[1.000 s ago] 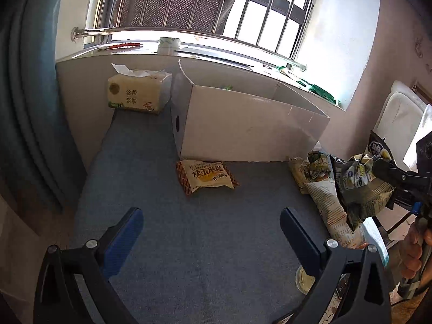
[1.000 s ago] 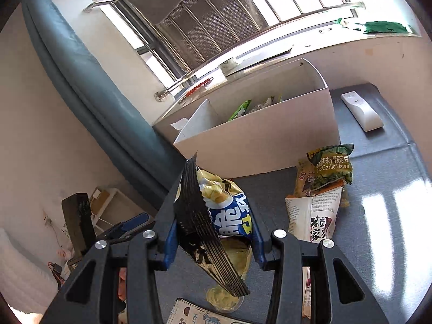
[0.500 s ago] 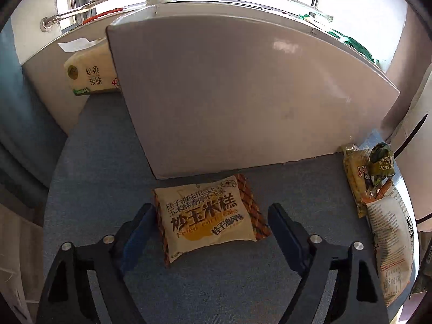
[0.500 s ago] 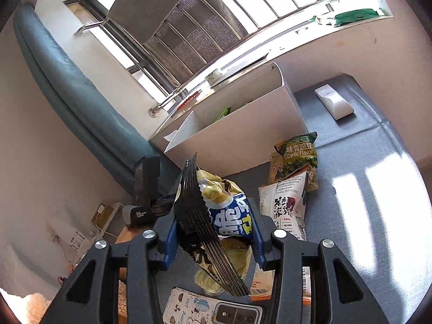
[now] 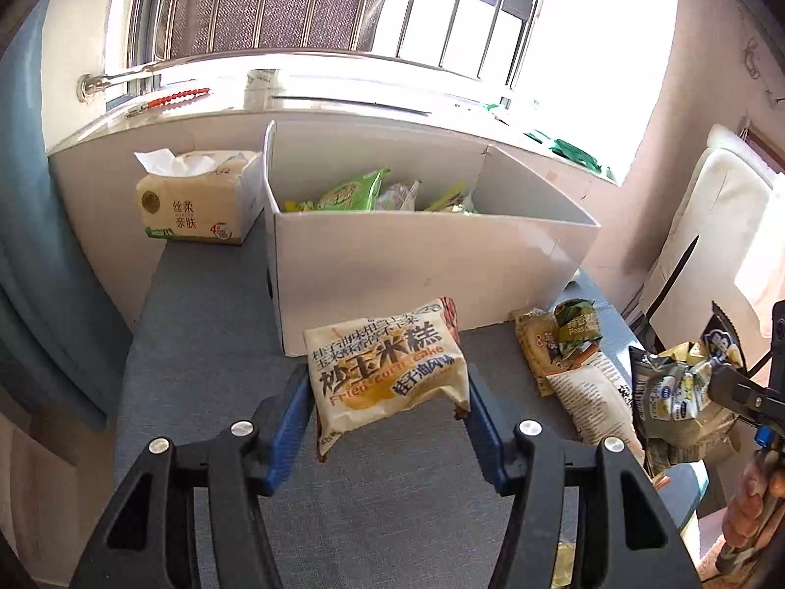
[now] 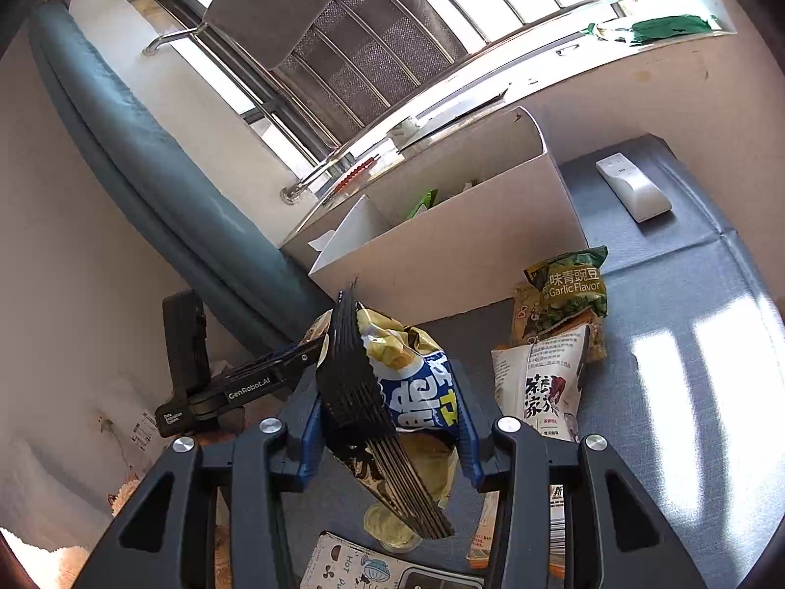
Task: Organize snacks
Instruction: 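Carry both packs into the white box and open both tools, then withdraw both tools toward the long white snack bag and jelly cup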
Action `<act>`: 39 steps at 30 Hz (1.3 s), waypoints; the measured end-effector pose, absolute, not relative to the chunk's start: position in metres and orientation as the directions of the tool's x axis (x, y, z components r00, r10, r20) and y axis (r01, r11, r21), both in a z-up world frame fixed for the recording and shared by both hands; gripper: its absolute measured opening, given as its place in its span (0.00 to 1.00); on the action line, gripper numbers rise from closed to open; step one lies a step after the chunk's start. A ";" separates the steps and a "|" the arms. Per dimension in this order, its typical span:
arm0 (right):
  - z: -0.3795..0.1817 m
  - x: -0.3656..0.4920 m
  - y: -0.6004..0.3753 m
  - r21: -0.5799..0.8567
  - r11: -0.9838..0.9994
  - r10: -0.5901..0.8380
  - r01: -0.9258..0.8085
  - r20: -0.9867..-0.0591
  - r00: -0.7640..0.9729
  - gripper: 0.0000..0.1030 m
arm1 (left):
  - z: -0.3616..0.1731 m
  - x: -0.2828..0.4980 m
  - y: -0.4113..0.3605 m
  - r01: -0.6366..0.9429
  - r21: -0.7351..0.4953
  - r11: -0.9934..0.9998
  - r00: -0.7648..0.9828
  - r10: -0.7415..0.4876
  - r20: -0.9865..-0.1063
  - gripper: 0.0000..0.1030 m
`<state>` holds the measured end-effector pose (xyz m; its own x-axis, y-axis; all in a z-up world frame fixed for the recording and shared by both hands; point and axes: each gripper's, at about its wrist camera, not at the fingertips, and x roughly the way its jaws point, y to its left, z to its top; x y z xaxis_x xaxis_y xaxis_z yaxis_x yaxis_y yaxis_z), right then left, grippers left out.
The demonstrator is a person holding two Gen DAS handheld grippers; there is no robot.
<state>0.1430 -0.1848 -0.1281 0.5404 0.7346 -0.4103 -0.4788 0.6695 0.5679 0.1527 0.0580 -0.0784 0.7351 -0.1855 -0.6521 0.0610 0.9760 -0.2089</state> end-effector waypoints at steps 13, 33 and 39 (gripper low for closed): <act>-0.028 0.273 -0.145 0.463 0.743 0.662 -0.483 -0.398 0.636 0.46 | 0.023 0.258 0.063 0.124 -0.181 0.976 0.823 -0.203 -0.530 0.61; -0.030 0.318 -0.139 0.348 0.874 0.481 -0.340 -0.520 0.705 1.00 | 0.019 0.266 0.074 0.072 -0.161 0.984 0.792 -0.154 -0.591 1.00; -0.024 0.267 -0.145 0.285 0.867 0.499 -0.410 -0.491 0.714 1.00 | 0.027 0.210 0.058 0.129 -0.118 0.985 0.830 -0.172 -0.530 1.00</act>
